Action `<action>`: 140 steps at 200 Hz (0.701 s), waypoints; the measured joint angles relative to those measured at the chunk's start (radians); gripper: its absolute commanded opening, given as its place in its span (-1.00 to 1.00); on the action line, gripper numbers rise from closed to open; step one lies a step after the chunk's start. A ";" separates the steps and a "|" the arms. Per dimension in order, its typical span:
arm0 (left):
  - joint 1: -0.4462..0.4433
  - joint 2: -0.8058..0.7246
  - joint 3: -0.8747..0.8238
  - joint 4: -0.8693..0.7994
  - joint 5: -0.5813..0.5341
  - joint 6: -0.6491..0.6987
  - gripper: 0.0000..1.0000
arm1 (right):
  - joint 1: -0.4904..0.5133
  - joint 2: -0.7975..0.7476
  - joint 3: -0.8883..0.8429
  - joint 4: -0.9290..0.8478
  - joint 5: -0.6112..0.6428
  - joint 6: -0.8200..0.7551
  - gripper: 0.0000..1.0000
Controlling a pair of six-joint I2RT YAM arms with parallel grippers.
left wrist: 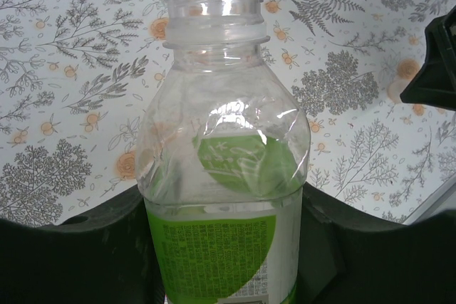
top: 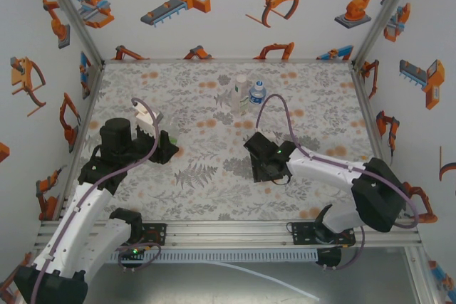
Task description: Screw on the bottle caps
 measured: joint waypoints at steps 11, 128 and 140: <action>0.000 0.000 0.000 0.000 0.001 0.000 -0.83 | 0.000 0.009 0.000 0.001 -0.004 0.000 -0.08; -0.015 0.006 0.000 -0.001 -0.001 0.003 -0.83 | -0.034 0.053 0.000 0.029 -0.029 0.000 -0.12; -0.016 0.006 0.000 -0.001 -0.002 0.003 -0.83 | -0.037 0.058 0.000 0.033 -0.029 0.000 -0.13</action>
